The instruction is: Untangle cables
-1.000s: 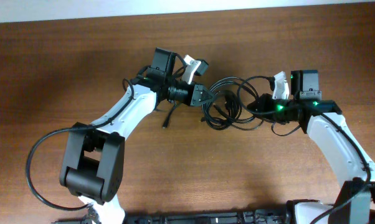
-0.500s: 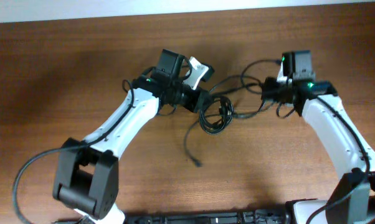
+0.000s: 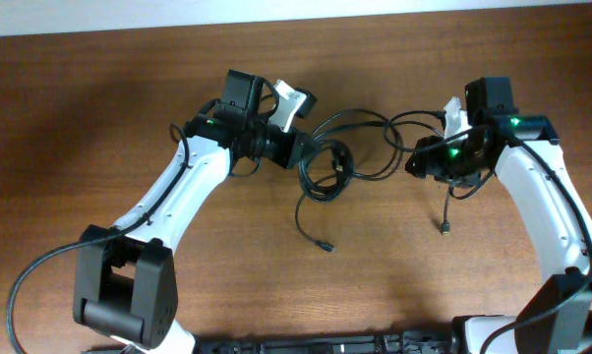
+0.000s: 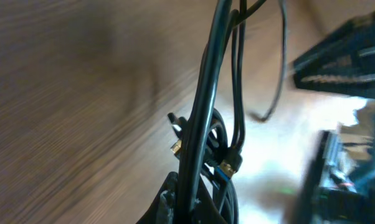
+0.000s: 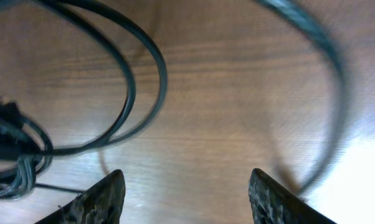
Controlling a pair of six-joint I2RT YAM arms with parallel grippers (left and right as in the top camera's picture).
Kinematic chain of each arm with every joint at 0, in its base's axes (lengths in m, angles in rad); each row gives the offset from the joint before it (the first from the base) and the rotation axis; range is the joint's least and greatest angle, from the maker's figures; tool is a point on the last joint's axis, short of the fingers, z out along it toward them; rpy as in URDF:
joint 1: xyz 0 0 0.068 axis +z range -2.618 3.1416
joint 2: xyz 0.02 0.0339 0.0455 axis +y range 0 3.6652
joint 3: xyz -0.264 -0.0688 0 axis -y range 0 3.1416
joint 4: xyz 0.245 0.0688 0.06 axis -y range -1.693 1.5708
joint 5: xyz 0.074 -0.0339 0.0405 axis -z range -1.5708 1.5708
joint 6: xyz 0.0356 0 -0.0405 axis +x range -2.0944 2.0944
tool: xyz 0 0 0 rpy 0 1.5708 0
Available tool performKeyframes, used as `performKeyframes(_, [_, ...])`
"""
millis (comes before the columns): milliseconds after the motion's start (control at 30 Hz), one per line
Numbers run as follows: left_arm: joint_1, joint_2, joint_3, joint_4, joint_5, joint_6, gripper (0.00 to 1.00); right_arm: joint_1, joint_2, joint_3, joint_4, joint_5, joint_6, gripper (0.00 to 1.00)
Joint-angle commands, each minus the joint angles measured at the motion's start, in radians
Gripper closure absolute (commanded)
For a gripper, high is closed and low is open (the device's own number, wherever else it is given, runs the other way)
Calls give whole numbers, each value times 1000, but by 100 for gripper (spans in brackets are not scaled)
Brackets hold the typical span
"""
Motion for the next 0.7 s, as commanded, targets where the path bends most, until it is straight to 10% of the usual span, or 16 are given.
performKeyframes(0, [-2,-17,-2,30,164,-12,100,4,10,-48,47,-65,158,39])
performKeyframes(367, [-9,-17,-2,30,186,-15,100,117,10,-109,204,-14,468,43])
performKeyframes(667, [-8,-17,-2,17,26,-15,100,161,10,-166,183,295,478,96])
